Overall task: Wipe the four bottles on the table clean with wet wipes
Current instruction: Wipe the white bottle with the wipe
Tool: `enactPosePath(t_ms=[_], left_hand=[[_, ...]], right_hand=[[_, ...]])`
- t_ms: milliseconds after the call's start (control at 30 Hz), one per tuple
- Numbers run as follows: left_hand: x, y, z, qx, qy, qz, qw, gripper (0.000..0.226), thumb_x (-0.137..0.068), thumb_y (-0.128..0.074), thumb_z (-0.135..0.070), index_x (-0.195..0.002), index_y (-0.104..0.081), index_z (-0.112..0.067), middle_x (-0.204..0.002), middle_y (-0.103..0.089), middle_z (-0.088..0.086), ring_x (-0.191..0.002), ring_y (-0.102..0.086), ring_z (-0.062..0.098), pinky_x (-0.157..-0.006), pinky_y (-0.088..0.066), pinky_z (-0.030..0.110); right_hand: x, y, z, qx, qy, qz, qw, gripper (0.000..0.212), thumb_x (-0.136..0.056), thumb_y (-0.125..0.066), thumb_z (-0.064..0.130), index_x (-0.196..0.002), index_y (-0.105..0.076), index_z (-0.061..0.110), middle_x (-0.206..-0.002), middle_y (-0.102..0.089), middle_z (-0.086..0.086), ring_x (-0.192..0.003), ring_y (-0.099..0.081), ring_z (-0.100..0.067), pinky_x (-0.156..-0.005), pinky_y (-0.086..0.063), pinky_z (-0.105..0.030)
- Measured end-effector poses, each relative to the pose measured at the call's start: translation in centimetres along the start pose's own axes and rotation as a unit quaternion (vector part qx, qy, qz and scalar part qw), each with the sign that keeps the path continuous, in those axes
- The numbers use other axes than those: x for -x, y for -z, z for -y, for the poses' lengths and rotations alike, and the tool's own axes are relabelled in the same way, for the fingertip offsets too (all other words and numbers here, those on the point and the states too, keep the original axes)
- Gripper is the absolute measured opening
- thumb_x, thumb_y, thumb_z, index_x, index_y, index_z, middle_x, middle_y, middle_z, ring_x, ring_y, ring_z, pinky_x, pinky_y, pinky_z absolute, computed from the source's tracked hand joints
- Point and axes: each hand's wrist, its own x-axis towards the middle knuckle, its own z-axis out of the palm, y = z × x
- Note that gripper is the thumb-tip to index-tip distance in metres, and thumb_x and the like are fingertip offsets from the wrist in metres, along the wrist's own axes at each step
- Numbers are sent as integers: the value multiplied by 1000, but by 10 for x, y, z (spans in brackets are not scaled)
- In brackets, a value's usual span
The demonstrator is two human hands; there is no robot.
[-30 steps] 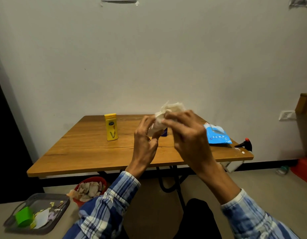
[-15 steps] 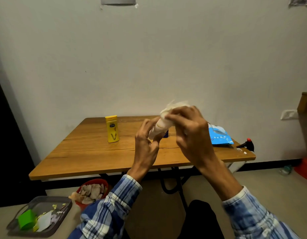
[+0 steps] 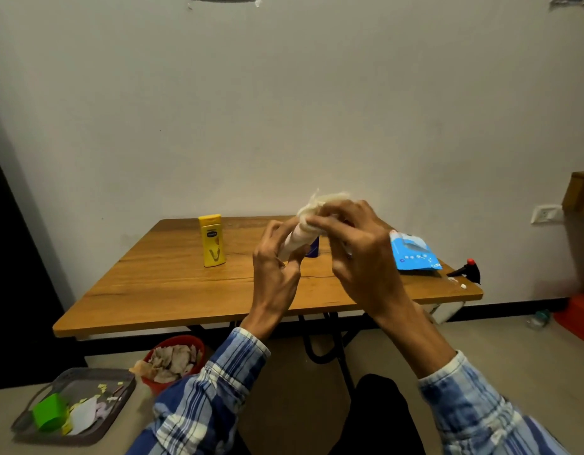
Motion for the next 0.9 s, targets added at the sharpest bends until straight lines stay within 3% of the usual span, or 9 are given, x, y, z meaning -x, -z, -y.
enactPosePath(t_ms=[133,200,300,367,467,567,700,833,900], left_hand=[[0,9,-1,29,23,-6,999,49,-89,-72,-3,-135,-59,-14,-121,-60,2,-112,-59,15,-80,-56,24],[-4,12,-2,65,54,-4,996,48,-90,-73,-11,-135,-59,-19,-125,-61,2,-114,-60,19,-81,-60,32],[-5,10,-12,159,104,33,981,52,-89,-73,-8,-137,-56,-22,-128,-64,5,-111,-66,26,-80,-62,38],[-4,9,-19,214,127,60,967,53,-88,-70,3,-136,-55,-13,-125,-67,7,-108,-69,24,-81,-61,35],[-4,15,-17,248,144,68,956,54,-88,-68,3,-139,-53,-8,-128,-67,10,-112,-68,29,-83,-60,38],[-6,23,-16,261,151,63,951,58,-85,-70,-5,-140,-53,-10,-134,-65,9,-116,-67,29,-87,-60,41],[-6,20,-23,276,164,67,945,62,-83,-72,-9,-141,-51,-15,-133,-66,8,-115,-68,27,-82,-60,36],[-3,17,-21,260,159,50,951,70,-88,-71,-23,-151,-40,-19,-128,-69,9,-114,-69,28,-81,-60,37],[1,16,-20,238,151,55,958,70,-89,-66,-30,-153,-38,-25,-125,-71,7,-110,-70,28,-81,-61,41]], right_hand=[[-1,6,-24,-84,-150,-50,984,24,-92,-64,-1,-110,-75,9,-108,-66,-4,-105,-60,-15,-77,-60,-35],[2,9,-20,-132,-176,-112,969,23,-93,-64,0,-112,-74,9,-110,-66,-2,-106,-63,-13,-80,-61,-32],[6,3,-2,-143,-125,-152,970,28,-91,-62,-6,-116,-71,3,-117,-64,-8,-113,-61,-18,-89,-55,-22],[6,-6,4,-133,-83,-122,980,33,-89,-60,-2,-120,-69,1,-121,-62,-12,-117,-59,-20,-93,-52,-18],[11,-15,-1,-134,-72,-65,986,34,-83,-65,-6,-116,-70,0,-119,-62,-14,-115,-57,-13,-92,-50,-13],[17,-13,-5,-144,-71,-29,987,32,-80,-72,-12,-108,-74,3,-113,-65,-10,-108,-60,-10,-87,-52,-14],[7,-8,0,-147,-93,-89,981,31,-83,-70,-8,-112,-73,3,-116,-62,-12,-110,-59,-12,-86,-54,-14],[14,-14,7,-89,-38,6,995,32,-85,-68,-4,-116,-71,5,-120,-59,-11,-112,-59,-19,-87,-59,-29],[11,-11,4,-80,-1,26,997,30,-85,-69,-4,-114,-72,4,-118,-61,-12,-109,-61,-21,-85,-58,-30]])
